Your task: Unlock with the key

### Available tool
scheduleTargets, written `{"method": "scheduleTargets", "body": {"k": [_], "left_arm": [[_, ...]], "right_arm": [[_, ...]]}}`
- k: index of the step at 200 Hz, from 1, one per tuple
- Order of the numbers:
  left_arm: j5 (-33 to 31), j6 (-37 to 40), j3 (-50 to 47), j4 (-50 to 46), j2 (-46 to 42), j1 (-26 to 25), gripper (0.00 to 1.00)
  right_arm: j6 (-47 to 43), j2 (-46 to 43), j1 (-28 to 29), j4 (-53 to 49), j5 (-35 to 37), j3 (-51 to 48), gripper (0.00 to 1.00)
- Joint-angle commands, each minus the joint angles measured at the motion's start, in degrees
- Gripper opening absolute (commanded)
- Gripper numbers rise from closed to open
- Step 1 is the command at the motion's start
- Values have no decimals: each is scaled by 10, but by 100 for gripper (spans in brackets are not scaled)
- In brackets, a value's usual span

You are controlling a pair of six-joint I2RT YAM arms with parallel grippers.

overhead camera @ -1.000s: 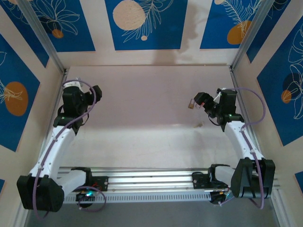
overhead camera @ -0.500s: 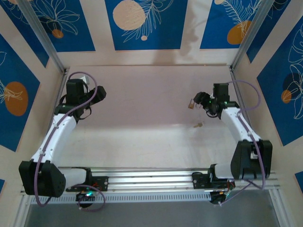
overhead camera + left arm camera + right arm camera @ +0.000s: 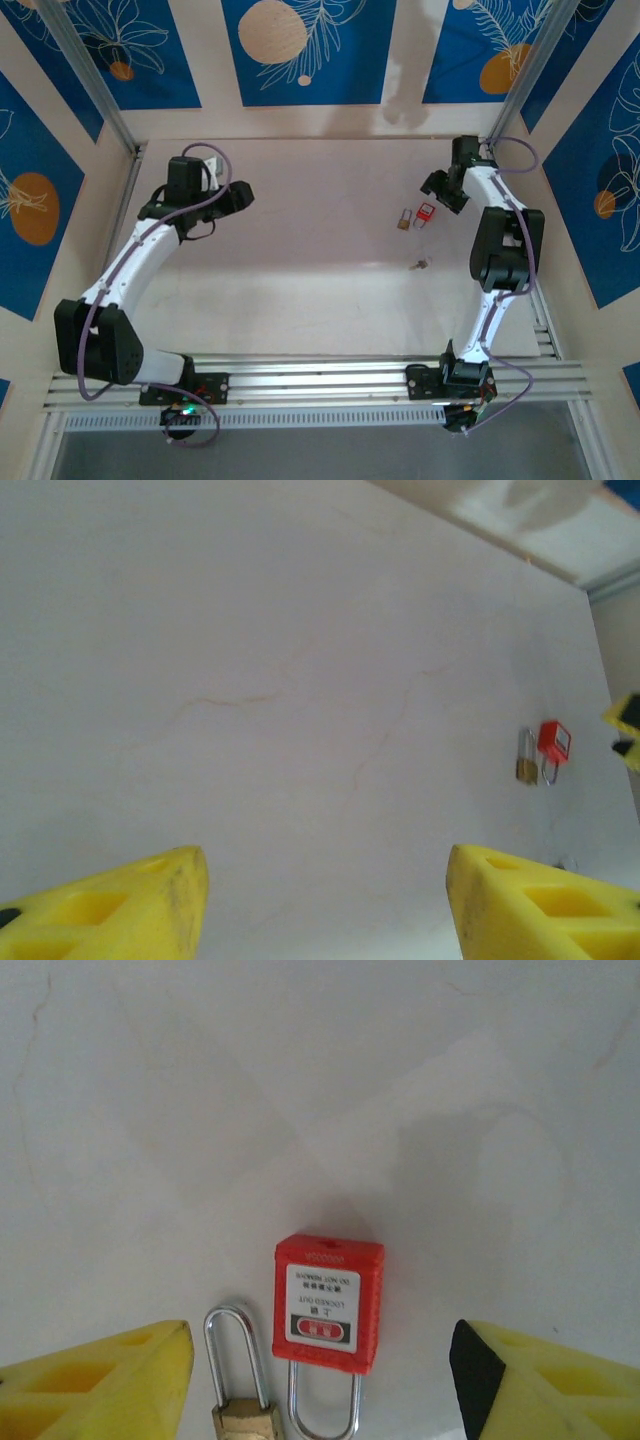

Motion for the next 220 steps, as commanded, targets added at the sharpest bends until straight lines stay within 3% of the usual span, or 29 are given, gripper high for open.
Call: {"method": "scheduleTargets", "body": {"k": [1, 77, 220], "left_arm": [[35, 22, 2, -9, 10, -25, 64], [50, 34, 11, -17, 13, -92, 64], [48, 42, 6, -19, 9, -98, 61]], "right_arm": [[-33, 30, 13, -72, -2, 51, 71], [-29, 83, 33, -111, 40, 92, 69], [-44, 147, 23, -137, 21, 143, 63]]}}
